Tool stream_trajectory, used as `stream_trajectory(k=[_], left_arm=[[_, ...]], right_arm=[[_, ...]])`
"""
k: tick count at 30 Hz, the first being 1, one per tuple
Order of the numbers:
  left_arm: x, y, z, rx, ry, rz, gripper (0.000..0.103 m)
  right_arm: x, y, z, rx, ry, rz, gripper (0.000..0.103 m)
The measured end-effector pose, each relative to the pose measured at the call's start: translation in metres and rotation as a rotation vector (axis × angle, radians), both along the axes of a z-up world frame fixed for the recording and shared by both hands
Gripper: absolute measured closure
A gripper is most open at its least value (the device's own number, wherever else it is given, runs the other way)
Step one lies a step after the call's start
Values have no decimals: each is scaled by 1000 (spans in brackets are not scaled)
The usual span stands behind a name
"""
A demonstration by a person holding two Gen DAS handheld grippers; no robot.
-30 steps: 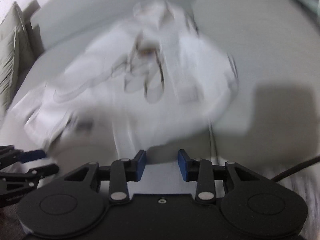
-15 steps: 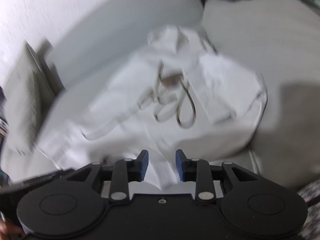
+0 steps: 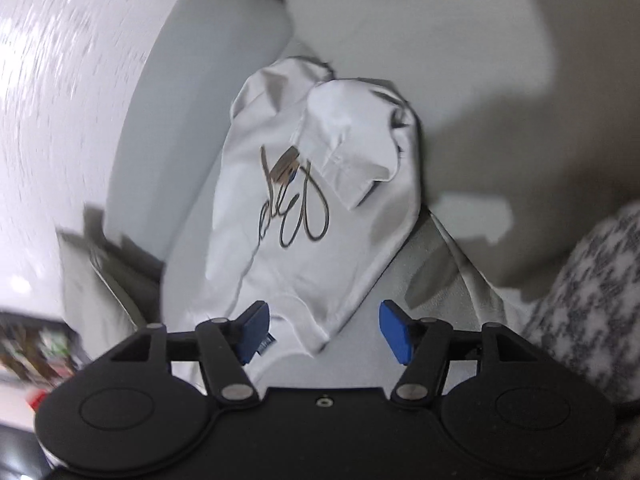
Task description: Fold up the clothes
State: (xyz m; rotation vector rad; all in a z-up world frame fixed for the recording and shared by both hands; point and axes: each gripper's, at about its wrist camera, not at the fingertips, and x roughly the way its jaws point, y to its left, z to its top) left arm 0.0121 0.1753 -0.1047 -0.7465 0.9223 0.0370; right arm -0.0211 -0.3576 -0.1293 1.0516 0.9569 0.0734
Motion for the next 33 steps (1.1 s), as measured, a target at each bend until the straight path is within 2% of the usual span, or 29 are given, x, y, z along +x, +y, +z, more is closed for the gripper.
stream_trajectory(k=[3,6,9,13,16,19,24,28,30,31,32,33], left_arm=[[10,7,-13,-98,17,51,43],[19,8,-19,-140,14,69,43],[26,8,-22,-151,5,84,42],[36,2,-20,-104,-12,66,36],[37,1,-17,-97,-11,63,45],[30,3,-15,-112,-14,51,47],[26,6,-17,-113,-17,44,49],[31,0,-16,-78,-21,29,51],[33,-3,-14,-52,-24,18,54],[34,-4,-14,-41,-26,14,57],[35,-6,-14,-33,-26,10,71],[35,-6,-15,-46,-16,1,79]], right_arm=[[-1,-2,-3,13,-10,-24,43],[-1,-4,-5,15,-17,-37,43],[2,-4,-6,-4,-17,-47,43],[4,-5,-7,-33,-17,-60,43],[6,-7,-8,-84,-12,-71,44],[8,-10,-10,-137,0,-88,46],[14,-22,-25,-177,30,-140,61],[21,-28,-39,-159,25,-163,70],[22,-32,-45,-109,-10,-197,73],[23,-34,-48,-88,-27,-209,77],[25,-34,-51,-81,-33,-212,85],[27,-34,-54,-80,-29,-213,90]])
